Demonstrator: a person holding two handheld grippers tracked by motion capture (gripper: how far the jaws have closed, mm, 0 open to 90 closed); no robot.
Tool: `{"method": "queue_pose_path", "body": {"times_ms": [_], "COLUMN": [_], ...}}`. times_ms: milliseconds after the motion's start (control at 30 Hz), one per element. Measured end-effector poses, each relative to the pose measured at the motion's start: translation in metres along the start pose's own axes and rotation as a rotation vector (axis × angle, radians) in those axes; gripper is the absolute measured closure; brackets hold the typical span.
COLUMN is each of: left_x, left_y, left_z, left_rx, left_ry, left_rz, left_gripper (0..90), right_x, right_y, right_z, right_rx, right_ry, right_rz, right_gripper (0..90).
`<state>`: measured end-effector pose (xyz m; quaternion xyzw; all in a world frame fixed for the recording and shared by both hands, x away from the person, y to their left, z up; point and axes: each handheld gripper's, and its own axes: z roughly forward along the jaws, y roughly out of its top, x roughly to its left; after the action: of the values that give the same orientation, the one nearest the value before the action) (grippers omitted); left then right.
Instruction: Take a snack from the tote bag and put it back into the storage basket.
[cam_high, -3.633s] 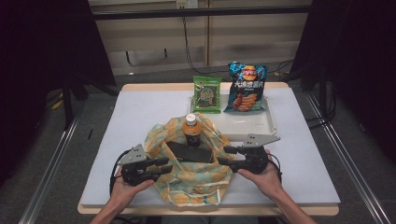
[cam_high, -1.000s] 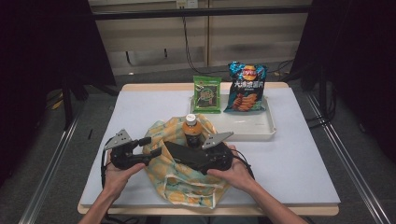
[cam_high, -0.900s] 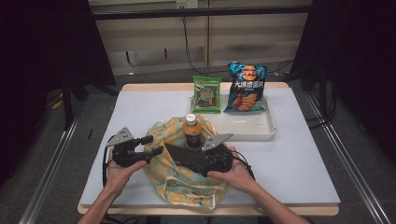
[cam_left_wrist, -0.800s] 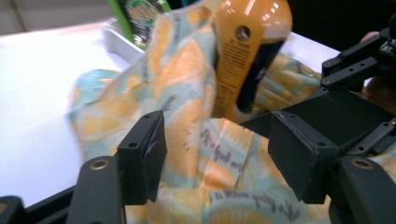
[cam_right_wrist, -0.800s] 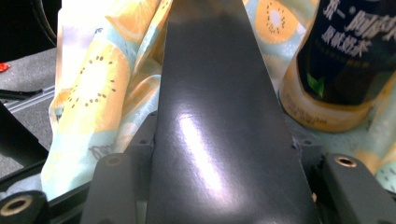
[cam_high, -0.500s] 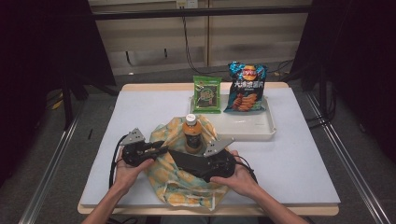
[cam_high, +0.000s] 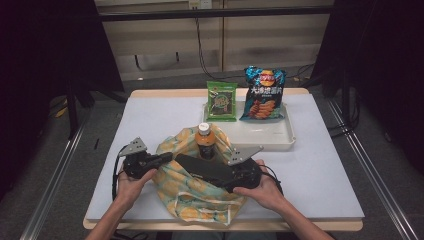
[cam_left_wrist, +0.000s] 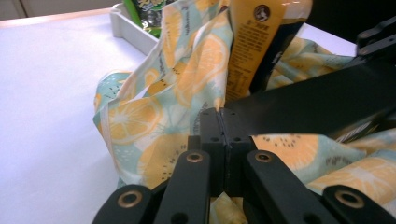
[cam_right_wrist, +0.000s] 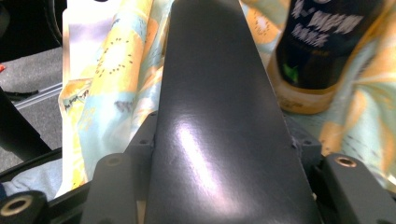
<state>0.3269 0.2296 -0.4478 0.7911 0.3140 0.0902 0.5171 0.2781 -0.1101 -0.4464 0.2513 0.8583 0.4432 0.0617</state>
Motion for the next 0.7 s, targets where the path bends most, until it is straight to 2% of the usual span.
{"method": "queue_pose_path", "body": {"times_ms": [167,200,233,400,567,700], "left_x": [0.003,0.006,0.006,0.002,-0.003,-0.001], "left_y": [-0.003,-0.003,-0.004,-0.006,-0.005,-0.005], "left_z": [-0.004,-0.004,-0.003,-0.001,-0.005,-0.007], "left_rx": [0.004,0.008,0.009,0.031,0.016,0.006], "left_ry": [0.009,0.026,0.027,-0.002,-0.011,-0.012], "left_rz": [0.002,-0.011,-0.018,0.002,-0.007,-0.016], "left_gripper": [89.8,89.8,89.9,89.8,89.8,89.7], "right_x": [-0.001,-0.002,-0.003,-0.003,-0.002,-0.005], "right_y": [0.002,0.002,0.003,0.005,0.011,0.016], "right_z": [-0.011,-0.014,-0.015,-0.018,-0.019,-0.018], "right_rx": [-0.030,-0.041,-0.048,-0.067,-0.093,-0.107], "right_ry": [-0.018,-0.025,-0.027,-0.030,-0.027,-0.023], "right_rz": [0.000,0.002,0.009,0.012,0.000,0.008], "right_gripper": [43.5,43.5,43.6,43.5,43.5,43.5]}}
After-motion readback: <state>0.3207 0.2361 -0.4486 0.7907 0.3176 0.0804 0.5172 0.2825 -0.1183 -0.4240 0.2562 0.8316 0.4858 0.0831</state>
